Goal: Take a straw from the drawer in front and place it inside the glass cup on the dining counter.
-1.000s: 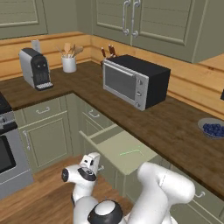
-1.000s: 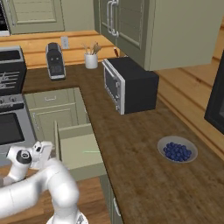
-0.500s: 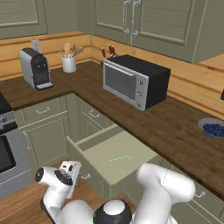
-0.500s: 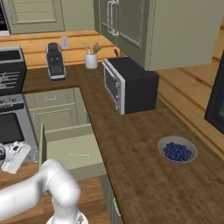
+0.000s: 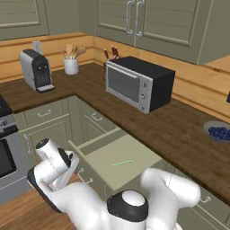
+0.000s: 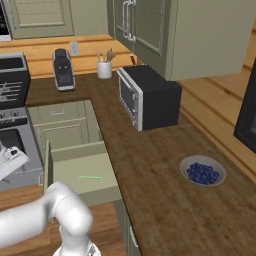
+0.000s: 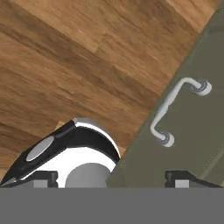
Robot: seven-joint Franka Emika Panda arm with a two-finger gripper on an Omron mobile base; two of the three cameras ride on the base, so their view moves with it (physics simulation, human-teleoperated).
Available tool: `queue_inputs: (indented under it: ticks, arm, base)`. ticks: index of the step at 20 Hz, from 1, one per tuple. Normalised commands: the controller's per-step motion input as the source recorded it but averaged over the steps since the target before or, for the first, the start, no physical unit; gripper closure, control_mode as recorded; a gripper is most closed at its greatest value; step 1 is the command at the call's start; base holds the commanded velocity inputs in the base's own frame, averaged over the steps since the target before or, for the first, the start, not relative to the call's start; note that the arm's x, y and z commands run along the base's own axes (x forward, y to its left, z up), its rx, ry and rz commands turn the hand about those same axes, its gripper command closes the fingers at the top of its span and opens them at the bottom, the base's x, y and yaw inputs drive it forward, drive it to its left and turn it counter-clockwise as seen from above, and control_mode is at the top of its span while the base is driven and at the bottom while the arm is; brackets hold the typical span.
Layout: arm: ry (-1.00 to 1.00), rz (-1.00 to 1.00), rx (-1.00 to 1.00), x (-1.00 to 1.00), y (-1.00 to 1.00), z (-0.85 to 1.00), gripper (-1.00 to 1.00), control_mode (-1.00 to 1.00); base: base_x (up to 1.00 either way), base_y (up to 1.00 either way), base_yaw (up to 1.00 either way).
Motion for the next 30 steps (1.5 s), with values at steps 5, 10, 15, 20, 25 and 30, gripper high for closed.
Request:
queue_inputs:
  ticks: [5, 10, 15, 20, 25, 30]
  arm:
    - [0.09, -0.29, 0.06, 0.48, -0.65, 0.93, -1.00, -1.00]
    - [0.08, -0.33, 0.01, 0.75, -0.80, 0.40, -1.00, -1.00]
    - [0.03, -0.21, 0.00, 0.71, -0.49, -0.09, -1.00, -1.00]
    - [0.00, -0.06, 0.00, 0.45, -0.08, -0.61, -1.00, -1.00]
    - [0.00, -0.02, 0.02, 0.15, -0.08, -0.71, -1.00, -1.00]
    - [0.00, -0.02, 0.04, 0.37, -0.24, -0.45, -1.00, -1.00]
  base:
    - [0.00, 0.00, 0.00]
    - [0.00, 0.00, 0.00]
    - [0.00, 0.00, 0.00]
    - [0.00, 0.00, 0.00]
    - [0.00, 0.00, 0.00]
    - [0.00, 0.00, 0.00]
